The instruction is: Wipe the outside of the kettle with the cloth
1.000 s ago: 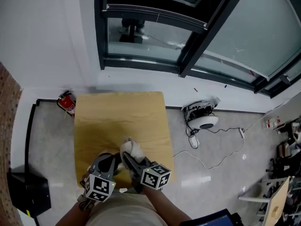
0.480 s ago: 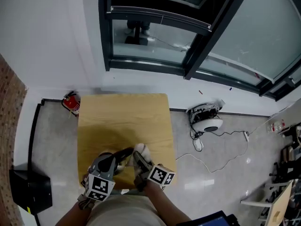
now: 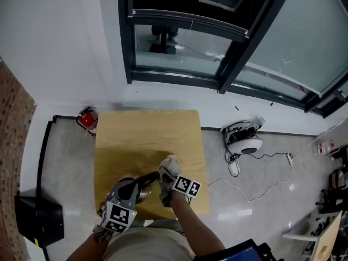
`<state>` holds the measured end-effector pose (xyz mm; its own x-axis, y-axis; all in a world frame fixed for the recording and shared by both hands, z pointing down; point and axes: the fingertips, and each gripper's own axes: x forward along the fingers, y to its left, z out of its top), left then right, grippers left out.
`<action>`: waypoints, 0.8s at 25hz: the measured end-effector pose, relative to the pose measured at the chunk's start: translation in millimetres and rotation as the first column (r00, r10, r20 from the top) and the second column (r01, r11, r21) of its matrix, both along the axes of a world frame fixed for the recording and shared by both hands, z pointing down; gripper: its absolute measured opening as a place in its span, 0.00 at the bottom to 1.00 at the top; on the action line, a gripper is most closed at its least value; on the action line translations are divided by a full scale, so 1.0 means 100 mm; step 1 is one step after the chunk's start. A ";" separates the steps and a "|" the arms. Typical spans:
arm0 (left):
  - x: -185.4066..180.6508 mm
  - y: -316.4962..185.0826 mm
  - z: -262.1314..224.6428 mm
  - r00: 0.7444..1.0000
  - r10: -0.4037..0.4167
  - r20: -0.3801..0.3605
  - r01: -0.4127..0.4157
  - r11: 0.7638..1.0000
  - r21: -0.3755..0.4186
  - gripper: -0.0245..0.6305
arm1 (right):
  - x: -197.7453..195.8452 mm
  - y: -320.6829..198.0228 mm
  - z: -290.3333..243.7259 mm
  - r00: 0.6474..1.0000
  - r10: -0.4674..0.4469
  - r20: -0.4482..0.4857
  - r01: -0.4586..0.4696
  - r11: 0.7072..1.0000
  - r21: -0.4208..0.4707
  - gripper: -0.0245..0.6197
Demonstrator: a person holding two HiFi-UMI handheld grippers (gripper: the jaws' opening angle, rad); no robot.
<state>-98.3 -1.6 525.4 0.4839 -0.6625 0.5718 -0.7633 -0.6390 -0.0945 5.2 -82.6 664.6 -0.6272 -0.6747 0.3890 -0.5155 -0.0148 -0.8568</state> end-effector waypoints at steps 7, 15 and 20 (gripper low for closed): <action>0.01 0.01 0.00 1.000 0.000 0.007 0.000 1.000 0.008 0.03 | -0.05 0.25 0.63 0.983 -0.152 -0.101 0.142 0.985 -0.096 0.11; -0.03 -0.04 0.02 1.000 -0.023 -0.007 0.023 1.000 -0.007 0.03 | -0.51 1.04 0.69 0.291 -0.722 -0.628 0.850 0.497 -0.178 0.11; -0.01 -0.07 0.02 1.000 -0.026 -0.002 0.026 0.999 -0.019 0.03 | -0.14 0.60 0.80 -0.264 -0.503 -0.823 0.882 0.219 -0.417 0.11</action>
<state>-98.9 -8.4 527.2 0.4680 -0.6634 0.5838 -0.7796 -0.6210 -0.0808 -9.0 -22.2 745.0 -0.2782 -0.1573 0.9476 -0.2113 0.9724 0.0993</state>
